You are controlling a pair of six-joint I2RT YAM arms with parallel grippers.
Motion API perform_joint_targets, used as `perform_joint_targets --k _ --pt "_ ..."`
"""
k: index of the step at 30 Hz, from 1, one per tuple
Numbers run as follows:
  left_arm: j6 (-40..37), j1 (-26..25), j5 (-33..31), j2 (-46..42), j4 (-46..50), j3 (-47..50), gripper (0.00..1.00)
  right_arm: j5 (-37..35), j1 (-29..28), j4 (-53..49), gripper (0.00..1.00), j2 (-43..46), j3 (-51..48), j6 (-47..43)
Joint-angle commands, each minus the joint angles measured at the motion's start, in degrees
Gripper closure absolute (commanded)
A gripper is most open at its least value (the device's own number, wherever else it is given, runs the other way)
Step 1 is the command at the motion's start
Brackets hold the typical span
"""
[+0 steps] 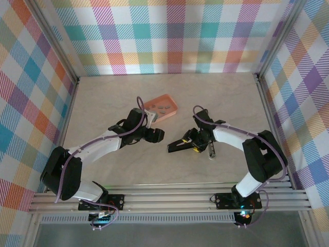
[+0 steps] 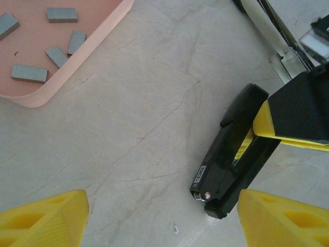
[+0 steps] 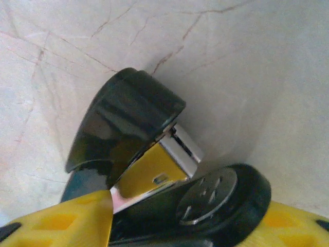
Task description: Load the staples into the stapler
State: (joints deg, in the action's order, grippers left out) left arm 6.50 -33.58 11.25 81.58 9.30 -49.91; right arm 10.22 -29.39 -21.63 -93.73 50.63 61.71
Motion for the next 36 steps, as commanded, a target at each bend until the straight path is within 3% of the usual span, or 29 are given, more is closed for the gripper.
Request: perform_joint_targets --k 1,4,13,18,25,30,36 --pt "0.4 0.3 -0.3 -1.5 -1.5 0.8 0.24 -1.5 -0.1 1.0 0.60 -1.7 -0.3 0.9" --pt "0.3 0.4 -0.6 -1.9 -1.6 1.0 0.24 -2.5 -0.1 1.6 0.72 -1.4 -1.4 0.2" --pt "0.7 0.4 0.6 -2.5 -3.1 1.9 0.24 -2.7 0.5 4.4 0.89 1.8 -3.2 -5.2" --pt "3.2 0.7 7.4 -0.9 -6.8 2.4 0.22 -0.8 0.5 10.1 0.93 5.4 -5.9 -12.7" --pt "15.7 1.2 18.1 4.8 -20.5 5.0 0.21 2.4 0.5 19.6 0.98 10.8 -11.9 -21.0" --pt "23.4 1.2 21.6 9.3 -29.3 5.7 0.21 3.5 0.5 27.1 0.98 15.7 -17.0 -23.6" --pt "26.3 0.4 25.1 13.9 -34.3 3.6 0.23 7.0 0.5 32.1 0.98 18.0 -18.5 -25.7"
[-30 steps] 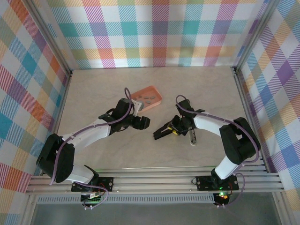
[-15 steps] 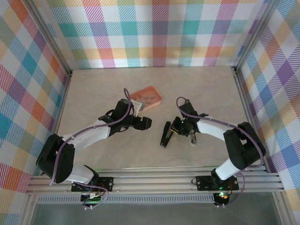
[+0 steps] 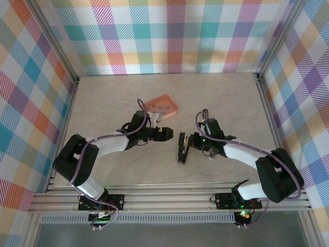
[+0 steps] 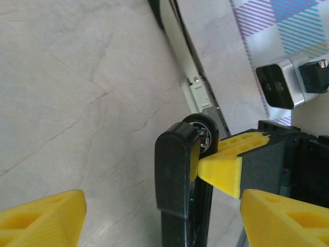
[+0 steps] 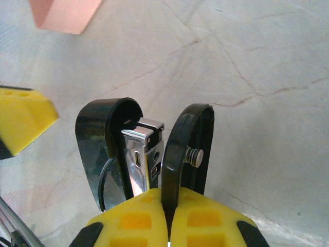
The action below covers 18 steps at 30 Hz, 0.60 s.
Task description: Load the staples into the stapler
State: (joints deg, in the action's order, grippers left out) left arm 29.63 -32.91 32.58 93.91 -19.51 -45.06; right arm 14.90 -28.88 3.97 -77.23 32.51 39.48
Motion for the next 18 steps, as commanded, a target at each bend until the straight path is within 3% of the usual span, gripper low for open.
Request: perform_joint_targets --k 1,11,18 --pt "3.3 -0.6 4.0 2.3 -6.0 -1.7 0.24 2.8 0.0 7.0 0.98 1.7 -0.4 -3.8" --pt "3.5 -2.8 3.7 6.7 -7.6 -5.3 0.31 5.7 -0.1 9.9 0.97 3.7 -1.0 -4.7" --pt "3.8 -3.9 4.6 8.5 -9.1 -6.2 0.42 6.8 -0.1 10.7 0.97 4.0 -0.9 -4.6"
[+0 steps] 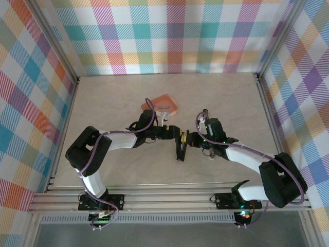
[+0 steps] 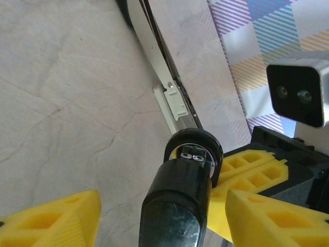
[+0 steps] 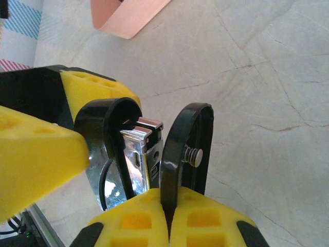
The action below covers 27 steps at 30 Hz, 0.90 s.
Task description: Load the staples into the stapler
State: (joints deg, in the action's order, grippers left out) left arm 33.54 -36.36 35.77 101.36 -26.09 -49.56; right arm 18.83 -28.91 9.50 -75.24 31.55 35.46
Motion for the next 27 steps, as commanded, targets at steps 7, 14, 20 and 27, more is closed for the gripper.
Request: perform_joint_targets --k 7,14,20,27 --pt "-3.4 -0.3 0.9 -0.9 -0.9 -1.9 0.86 2.0 0.0 2.2 0.87 4.0 0.4 -1.2" --pt "-32.1 -0.2 -3.8 -11.2 22.9 -7.1 1.00 1.8 4.2 -14.1 0.45 11.3 3.3 -1.3" --pt "-55.7 -0.3 -2.0 -19.9 36.5 -8.5 1.00 12.2 5.2 -15.6 0.43 11.0 6.4 3.8" --pt "-66.4 -0.3 -0.9 -22.7 43.7 -9.4 1.00 22.6 3.7 -10.7 0.46 6.8 8.5 7.8"
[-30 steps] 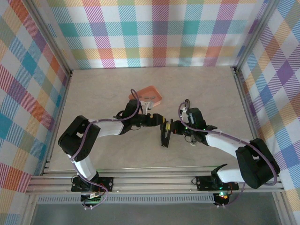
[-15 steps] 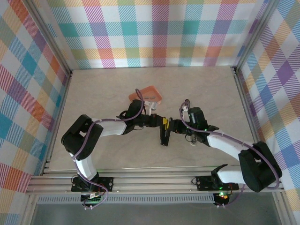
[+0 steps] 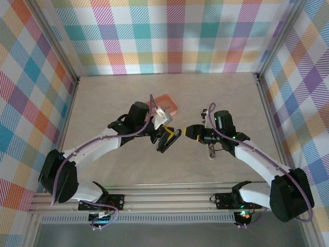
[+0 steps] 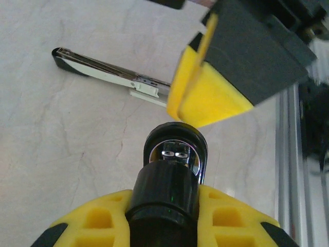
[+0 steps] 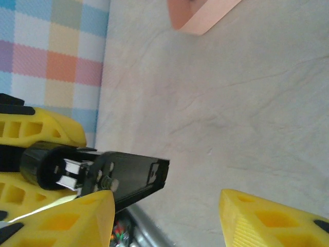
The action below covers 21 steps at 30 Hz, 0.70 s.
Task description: Load the staples into the stapler
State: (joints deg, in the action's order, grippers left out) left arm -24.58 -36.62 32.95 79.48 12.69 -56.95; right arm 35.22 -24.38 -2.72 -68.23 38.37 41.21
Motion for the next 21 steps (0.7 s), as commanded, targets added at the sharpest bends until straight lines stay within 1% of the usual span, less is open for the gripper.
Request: perform_joint_targets --k 1,8,13,21 --pt "-8.7 0.0 1.9 -0.8 5.5 -2.1 1.00 6.4 -0.9 1.2 0.46 -0.1 1.6 1.9" --pt "-10.5 0.0 1.8 -1.2 6.4 -2.7 1.00 6.6 -1.9 1.9 0.46 2.3 0.2 3.0" --pt "-11.3 0.0 2.7 -1.2 6.4 -3.0 1.00 6.2 -4.1 2.1 0.47 -0.7 1.1 3.5" --pt "-11.4 0.0 4.3 -1.6 5.6 -3.2 1.00 6.3 -5.9 5.6 0.49 -4.9 2.2 4.6"
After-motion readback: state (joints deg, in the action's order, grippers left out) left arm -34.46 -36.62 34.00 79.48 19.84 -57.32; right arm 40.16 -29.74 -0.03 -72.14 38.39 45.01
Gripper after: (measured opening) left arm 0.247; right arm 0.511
